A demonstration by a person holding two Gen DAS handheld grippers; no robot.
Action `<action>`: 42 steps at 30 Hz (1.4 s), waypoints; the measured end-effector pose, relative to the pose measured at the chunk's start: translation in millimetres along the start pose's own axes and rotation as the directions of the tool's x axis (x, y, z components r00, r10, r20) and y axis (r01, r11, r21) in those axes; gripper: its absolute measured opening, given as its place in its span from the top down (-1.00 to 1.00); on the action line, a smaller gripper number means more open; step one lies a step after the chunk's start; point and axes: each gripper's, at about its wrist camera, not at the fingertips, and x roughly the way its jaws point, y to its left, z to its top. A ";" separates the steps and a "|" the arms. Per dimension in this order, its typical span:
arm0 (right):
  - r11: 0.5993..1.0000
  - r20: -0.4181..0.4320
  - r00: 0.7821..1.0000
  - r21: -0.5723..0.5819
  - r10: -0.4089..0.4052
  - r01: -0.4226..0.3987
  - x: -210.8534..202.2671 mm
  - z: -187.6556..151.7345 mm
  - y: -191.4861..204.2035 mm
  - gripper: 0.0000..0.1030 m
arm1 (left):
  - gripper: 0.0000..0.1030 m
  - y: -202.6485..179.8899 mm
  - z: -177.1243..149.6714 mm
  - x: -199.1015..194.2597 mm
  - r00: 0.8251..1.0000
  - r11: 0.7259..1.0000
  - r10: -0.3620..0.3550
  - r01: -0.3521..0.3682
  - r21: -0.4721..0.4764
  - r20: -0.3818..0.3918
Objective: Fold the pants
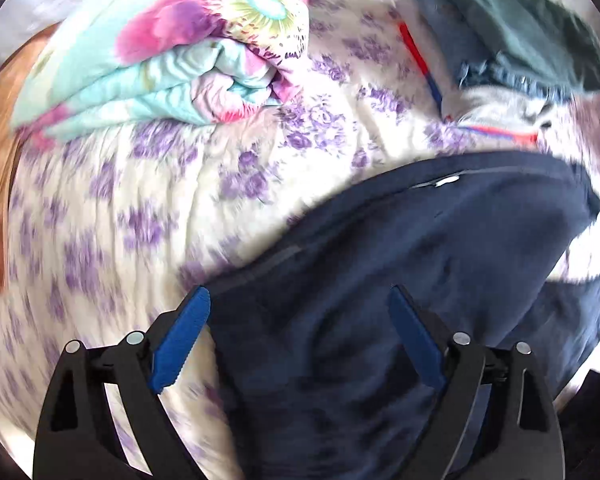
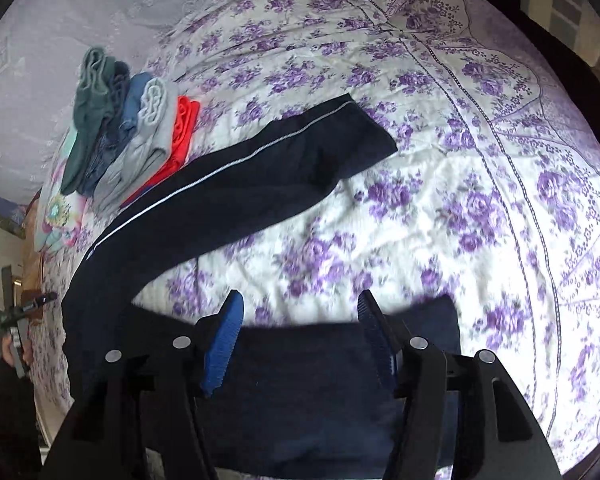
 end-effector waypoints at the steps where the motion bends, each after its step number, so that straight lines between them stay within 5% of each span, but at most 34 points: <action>1: 1.000 -0.006 1.000 -0.011 0.002 -0.002 -2.4 -8.4 5.4 -0.16 | -0.68 1.4 11.2 4.2 1.000 1.000 -0.005 0.005 0.009 -0.015; 6: 0.996 -0.045 0.999 -0.086 0.002 -0.006 -4.4 -31.7 41.5 -0.16 | -0.51 1.0 28.8 37.8 0.989 0.992 -0.098 0.105 0.064 -0.110; 10: 0.974 -0.069 0.998 -0.224 -0.002 -0.013 4.0 -29.3 90.2 -0.16 | -0.68 -7.2 23.1 62.7 0.989 0.988 -0.034 0.056 0.143 -0.147; 13: 0.921 -0.114 0.993 -0.383 0.032 -0.074 18.7 -15.6 147.9 -0.16 | -0.57 -4.0 23.0 71.2 0.990 0.991 -0.053 0.068 0.118 -0.132; 16: 0.801 -0.204 0.970 -0.553 0.135 -0.228 36.4 0.4 225.2 -0.25 | -0.06 -3.5 15.9 58.7 0.992 0.985 -0.103 0.112 0.131 -0.078; 19: 0.589 -0.290 0.936 -0.727 0.200 -0.351 63.2 16.4 306.0 -0.40 | 0.29 -2.9 10.6 42.8 0.987 0.977 -0.156 0.161 0.137 -0.047; 21: 0.472 -0.327 0.926 -0.796 0.190 -0.378 89.3 24.8 352.1 -0.40 | 0.31 -8.1 4.4 32.6 0.989 0.977 -0.145 0.145 0.159 -0.016; 24: 0.351 -0.393 0.908 -0.837 0.146 -0.419 135.2 31.3 406.8 -0.40 | 0.31 -9.0 -4.7 13.7 0.988 0.975 -0.153 0.147 0.165 0.024; 27: 0.259 -0.410 0.909 -0.873 0.073 -0.414 174.0 28.6 444.8 -0.08 | 0.31 -13.4 -14.7 2.5 0.985 0.975 -0.166 0.156 0.160 0.048; 31: 0.153 -0.377 0.926 -0.917 -0.033 -0.368 206.4 20.0 470.2 -0.05 | 0.31 -1.0 -33.5 -17.6 0.984 0.972 -0.169 0.156 0.176 0.062; 33: 0.123 -0.343 0.936 -0.935 -0.072 -0.333 216.1 19.2 472.0 -0.06 | 0.31 2.4 -39.4 -23.8 0.983 0.971 -0.171 0.156 0.180 0.068; 36: 0.134 -0.363 0.925 -0.928 -0.113 -0.348 231.3 25.3 469.4 -0.13 | 0.31 2.5 -42.3 -28.6 0.982 0.971 -0.175 0.160 0.178 0.072; 38: 0.151 -0.425 0.898 -0.901 -0.114 -0.407 235.8 26.7 465.1 0.73 | 0.31 -1.6 -37.6 -25.4 0.983 0.972 -0.169 0.156 0.176 0.066; 42: 0.137 -0.411 0.909 -0.906 -0.069 -0.400 223.2 25.4 456.5 0.77 | 0.31 -5.6 -22.9 -13.3 0.988 0.976 -0.147 0.136 0.167 0.055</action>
